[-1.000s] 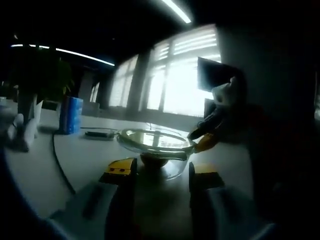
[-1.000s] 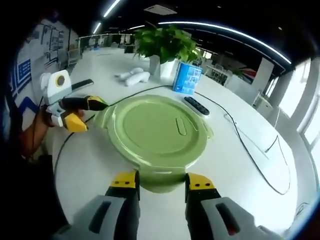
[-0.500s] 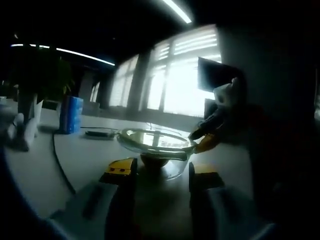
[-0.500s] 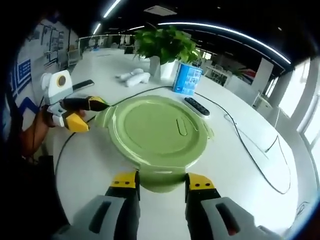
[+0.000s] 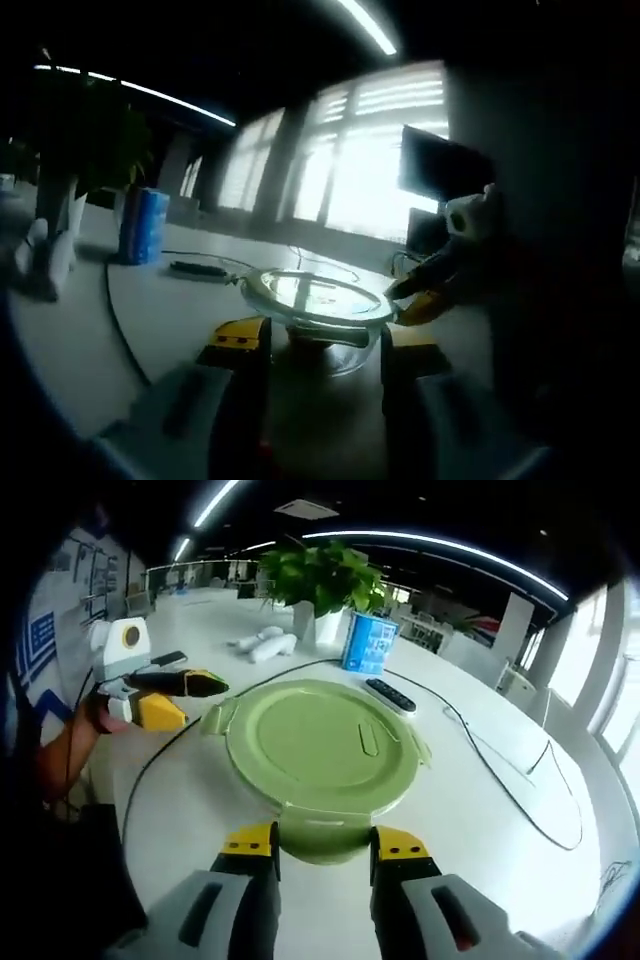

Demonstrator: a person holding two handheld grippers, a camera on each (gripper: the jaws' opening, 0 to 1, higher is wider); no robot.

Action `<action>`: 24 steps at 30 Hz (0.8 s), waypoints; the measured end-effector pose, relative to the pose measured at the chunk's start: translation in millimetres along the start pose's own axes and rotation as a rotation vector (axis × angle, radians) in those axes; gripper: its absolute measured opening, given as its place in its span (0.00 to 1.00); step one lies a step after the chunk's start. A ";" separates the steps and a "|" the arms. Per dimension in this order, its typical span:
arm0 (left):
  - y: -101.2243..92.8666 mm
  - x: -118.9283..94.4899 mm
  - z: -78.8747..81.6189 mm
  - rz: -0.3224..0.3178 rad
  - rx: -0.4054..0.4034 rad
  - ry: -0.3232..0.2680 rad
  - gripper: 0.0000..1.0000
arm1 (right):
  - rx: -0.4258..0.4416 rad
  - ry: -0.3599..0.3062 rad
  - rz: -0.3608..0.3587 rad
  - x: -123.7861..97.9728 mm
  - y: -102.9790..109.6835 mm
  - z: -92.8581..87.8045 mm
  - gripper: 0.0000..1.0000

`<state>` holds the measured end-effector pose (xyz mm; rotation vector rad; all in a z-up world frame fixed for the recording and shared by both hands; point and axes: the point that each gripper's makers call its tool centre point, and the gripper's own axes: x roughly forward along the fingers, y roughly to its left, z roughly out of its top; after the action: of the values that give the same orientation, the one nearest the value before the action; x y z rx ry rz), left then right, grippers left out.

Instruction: Pick up the tomato from the tabletop place it into the food storage container close the lid and lock the latches

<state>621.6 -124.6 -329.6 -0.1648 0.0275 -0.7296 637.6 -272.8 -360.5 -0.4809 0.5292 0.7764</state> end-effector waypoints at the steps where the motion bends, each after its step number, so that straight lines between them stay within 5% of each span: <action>1: -3.0 1.8 5.4 -0.014 0.017 0.010 0.36 | 0.003 -0.003 -0.002 0.0 0.2 0.0 0.29; 4: -15.2 8.2 15.2 -0.065 0.048 0.040 0.36 | 0.014 -0.015 -0.002 -2.0 1.3 -0.7 0.29; 9: -29.3 21.4 7.5 -0.109 0.202 0.176 0.36 | 0.016 -0.024 -0.007 -7.3 5.8 -4.0 0.29; 16: -43.0 66.4 7.6 -0.290 0.377 0.432 0.33 | 0.035 -0.054 -0.031 -9.2 7.8 -6.7 0.29; 20: -24.2 92.5 -21.2 -0.325 0.351 0.655 0.27 | 0.029 -0.057 -0.042 -8.6 7.1 -6.8 0.29; 24: -23.4 107.7 -23.7 -0.361 0.286 0.684 0.31 | 0.030 -0.068 -0.033 -9.4 6.0 -7.9 0.29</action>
<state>684.5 -216.8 -345.8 0.3683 0.5544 -1.1128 625.4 -278.6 -362.1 -0.4331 0.4680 0.7494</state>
